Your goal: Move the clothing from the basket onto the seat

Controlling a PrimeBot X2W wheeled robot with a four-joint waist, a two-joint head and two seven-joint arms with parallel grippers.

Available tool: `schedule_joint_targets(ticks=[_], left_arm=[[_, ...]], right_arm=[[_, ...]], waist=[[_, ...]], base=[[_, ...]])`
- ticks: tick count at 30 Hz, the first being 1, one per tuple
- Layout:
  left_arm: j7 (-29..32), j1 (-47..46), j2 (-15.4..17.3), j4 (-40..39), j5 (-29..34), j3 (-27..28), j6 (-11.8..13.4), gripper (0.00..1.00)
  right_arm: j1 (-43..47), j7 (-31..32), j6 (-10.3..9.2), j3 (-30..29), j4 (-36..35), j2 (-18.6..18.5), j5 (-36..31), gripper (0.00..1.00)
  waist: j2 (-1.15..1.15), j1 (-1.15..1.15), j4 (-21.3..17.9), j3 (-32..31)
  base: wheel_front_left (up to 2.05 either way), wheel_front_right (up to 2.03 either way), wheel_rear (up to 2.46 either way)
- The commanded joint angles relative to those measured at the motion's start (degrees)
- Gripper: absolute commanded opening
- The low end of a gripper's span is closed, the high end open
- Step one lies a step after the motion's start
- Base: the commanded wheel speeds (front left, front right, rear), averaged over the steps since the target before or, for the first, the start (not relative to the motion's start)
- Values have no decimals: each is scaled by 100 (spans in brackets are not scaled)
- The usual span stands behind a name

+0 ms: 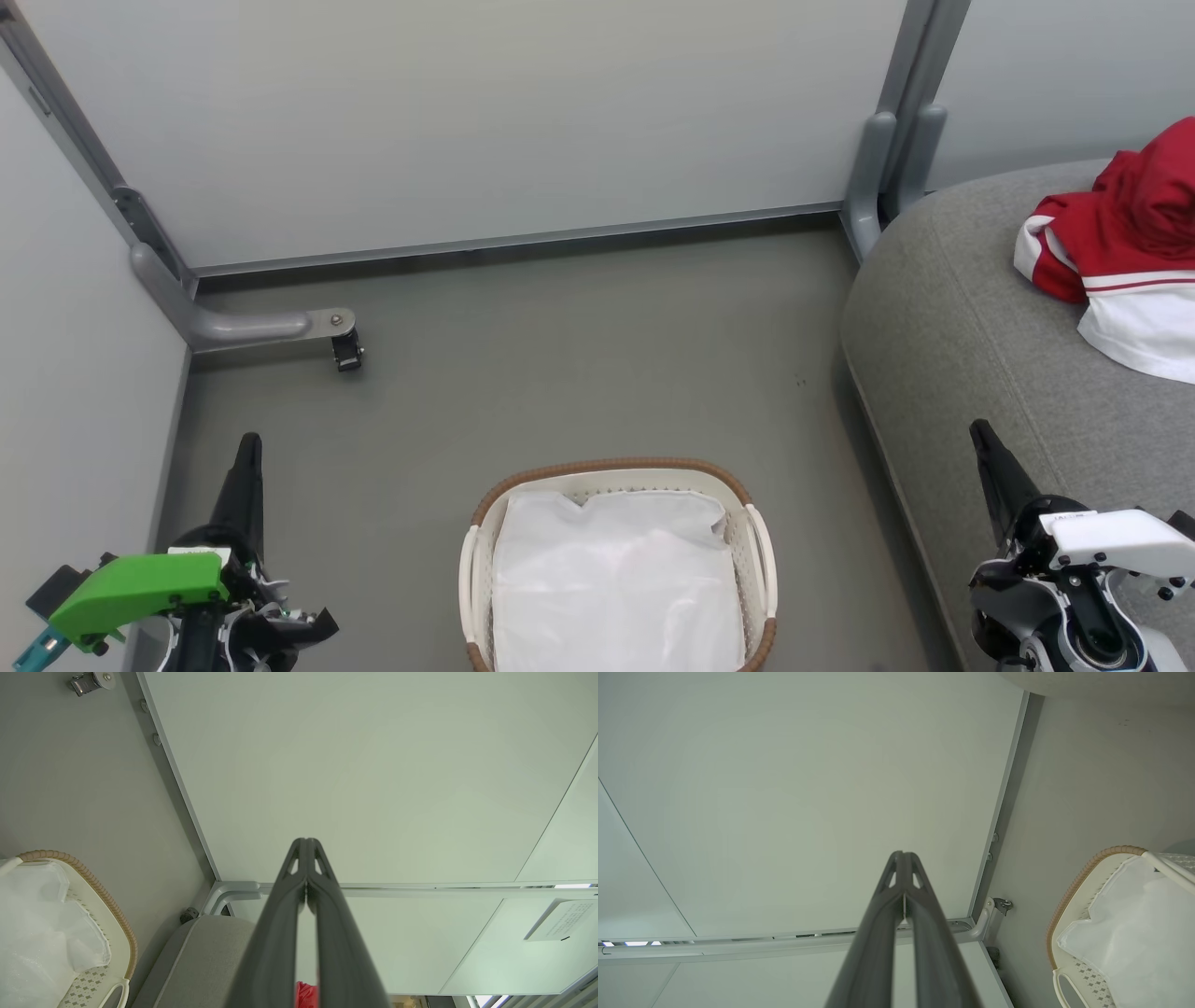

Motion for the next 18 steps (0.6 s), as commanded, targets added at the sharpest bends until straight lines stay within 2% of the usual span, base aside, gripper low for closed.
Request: schedule_joint_targets(ticks=[1,18], left_arm=[[20,-54,3,-11,-26,8,-34,0],[19,-54,3,-12,-26,7,-33,0]], right_arm=[[-44,30,-2,-16,-18,-17,-6,0],[-45,33,-2,-26,-17,-9,-16,0]], waist=[[0,0,0,0],[0,0,0,0]], base=[[0,0,0],[0,0,0]])
